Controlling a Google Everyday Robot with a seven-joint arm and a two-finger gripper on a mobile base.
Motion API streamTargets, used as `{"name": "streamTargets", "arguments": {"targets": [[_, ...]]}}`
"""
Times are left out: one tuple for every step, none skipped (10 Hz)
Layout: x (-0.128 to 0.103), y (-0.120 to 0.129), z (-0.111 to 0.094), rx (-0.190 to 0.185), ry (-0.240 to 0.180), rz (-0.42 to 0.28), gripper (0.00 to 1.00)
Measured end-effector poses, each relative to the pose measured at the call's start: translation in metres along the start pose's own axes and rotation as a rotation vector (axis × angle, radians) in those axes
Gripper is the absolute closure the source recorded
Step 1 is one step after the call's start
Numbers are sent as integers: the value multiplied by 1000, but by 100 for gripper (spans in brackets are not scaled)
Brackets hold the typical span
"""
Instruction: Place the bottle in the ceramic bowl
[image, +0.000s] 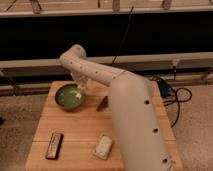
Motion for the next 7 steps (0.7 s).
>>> {"name": "streamTargets", "arguments": {"targets": [[-5, -5, 0, 2, -1, -5, 94], [-6, -6, 0, 0, 0, -6, 87], [-6, -5, 0, -1, 3, -5, 72], [-6, -6, -1, 0, 4, -6, 64], [-7, -8, 0, 0, 4, -10, 56], [-7, -9, 0, 6, 6, -11, 45], [-7, -9, 0, 7, 6, -10, 35]]}}
